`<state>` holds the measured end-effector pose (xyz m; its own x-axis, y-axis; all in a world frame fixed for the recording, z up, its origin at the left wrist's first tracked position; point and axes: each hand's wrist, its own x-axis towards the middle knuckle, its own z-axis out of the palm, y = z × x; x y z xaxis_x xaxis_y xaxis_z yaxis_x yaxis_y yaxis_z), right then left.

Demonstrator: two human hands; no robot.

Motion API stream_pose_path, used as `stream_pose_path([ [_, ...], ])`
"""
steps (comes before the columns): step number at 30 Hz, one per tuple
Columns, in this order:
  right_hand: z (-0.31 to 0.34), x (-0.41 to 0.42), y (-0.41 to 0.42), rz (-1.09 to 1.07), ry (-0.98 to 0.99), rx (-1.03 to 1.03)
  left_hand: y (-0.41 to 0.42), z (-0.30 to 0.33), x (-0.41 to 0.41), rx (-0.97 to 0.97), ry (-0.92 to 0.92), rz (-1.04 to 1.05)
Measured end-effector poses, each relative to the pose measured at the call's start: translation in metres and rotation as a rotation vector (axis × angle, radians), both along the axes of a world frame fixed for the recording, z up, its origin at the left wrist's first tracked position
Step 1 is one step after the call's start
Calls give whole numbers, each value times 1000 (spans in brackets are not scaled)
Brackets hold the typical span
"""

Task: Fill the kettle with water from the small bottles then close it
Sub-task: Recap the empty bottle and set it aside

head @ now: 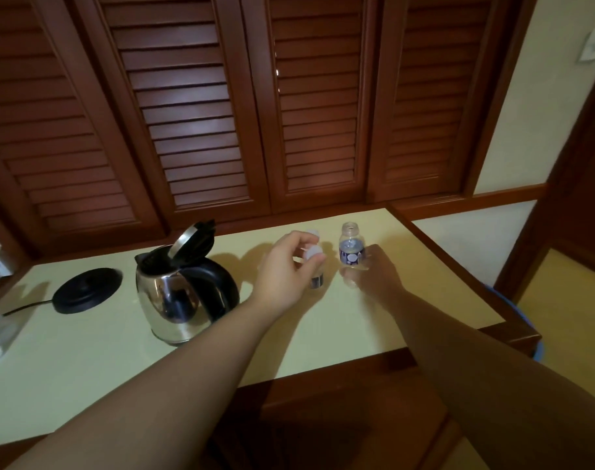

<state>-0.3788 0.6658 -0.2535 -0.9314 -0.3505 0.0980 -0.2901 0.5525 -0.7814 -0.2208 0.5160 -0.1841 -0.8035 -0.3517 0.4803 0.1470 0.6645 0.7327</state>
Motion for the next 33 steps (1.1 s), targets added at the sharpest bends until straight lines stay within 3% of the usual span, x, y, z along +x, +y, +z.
stream_pose_path([
  [4, 20, 18, 27, 9, 322, 110, 5, 21, -13, -22, 18, -8],
  [7, 29, 27, 42, 71, 438, 111, 7, 28, -20, -50, -36, -15],
  [12, 36, 34, 55, 79, 521, 41, 6, 26, -20, -5, -98, 2],
  [25, 33, 40, 62, 159, 569, -44, -7, 33, -14, 381, -223, -155],
  [33, 36, 40, 59, 159, 673, 7, -7, 38, -9, 562, -317, -156],
])
